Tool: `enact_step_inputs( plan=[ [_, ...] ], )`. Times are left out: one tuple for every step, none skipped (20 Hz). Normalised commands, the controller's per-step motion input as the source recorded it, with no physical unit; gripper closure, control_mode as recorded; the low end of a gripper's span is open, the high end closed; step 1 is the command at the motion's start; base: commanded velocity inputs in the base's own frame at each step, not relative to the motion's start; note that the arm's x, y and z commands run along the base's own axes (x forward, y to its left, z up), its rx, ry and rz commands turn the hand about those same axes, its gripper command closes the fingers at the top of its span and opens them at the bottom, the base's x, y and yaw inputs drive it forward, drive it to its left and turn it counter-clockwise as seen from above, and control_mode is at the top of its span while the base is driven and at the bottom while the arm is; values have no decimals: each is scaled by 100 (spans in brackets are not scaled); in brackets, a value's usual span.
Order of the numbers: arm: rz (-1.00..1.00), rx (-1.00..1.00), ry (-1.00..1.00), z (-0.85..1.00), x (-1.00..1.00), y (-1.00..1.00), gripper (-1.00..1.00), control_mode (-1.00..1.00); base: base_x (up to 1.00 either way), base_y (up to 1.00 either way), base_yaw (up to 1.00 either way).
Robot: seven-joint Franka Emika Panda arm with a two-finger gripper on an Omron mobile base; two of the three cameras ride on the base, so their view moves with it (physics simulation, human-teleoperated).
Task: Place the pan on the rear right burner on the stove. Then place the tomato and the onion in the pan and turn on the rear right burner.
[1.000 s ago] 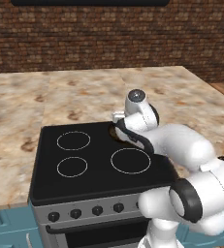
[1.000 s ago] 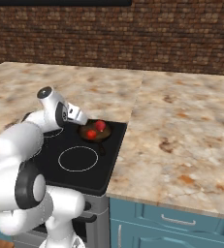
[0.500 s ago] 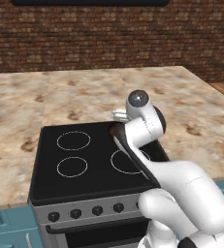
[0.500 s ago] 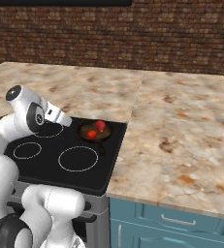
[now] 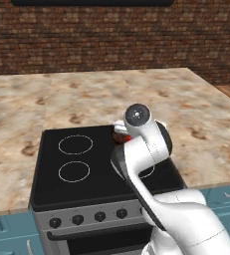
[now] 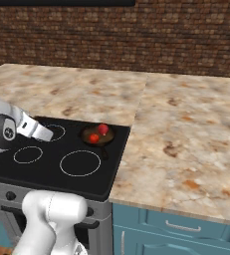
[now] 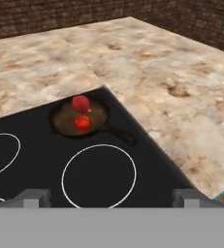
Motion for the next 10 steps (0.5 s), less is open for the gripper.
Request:
enact_step_inputs(
  plan=[
    [0, 0, -7, 0, -66, 41, -100, -100, 0, 0, 0],
    [0, 0, -9, 0, -60, 47, -100, -100, 0, 0, 0],
    [0, -2, -10, 0, -54, 49, -100, -100, 0, 0, 0],
    [0, -3, -11, 0, -51, 51, -100, -100, 0, 0, 0],
    [0, -3, -12, 0, -51, 50, -100, -100, 0, 0, 0],
    [0, -5, -13, 0, -54, 51, -100, -100, 0, 0, 0],
    [0, -5, -13, 0, -52, 51, -100, -100, 0, 0, 0],
    [0, -5, -14, -1, -58, 49, -100, -100, 0, 0, 0],
    [0, -5, -15, -4, -59, 51, -100, -100, 0, 0, 0],
    [0, -5, -14, -4, -60, 50, -100, -100, 0, 0, 0]
  ],
)
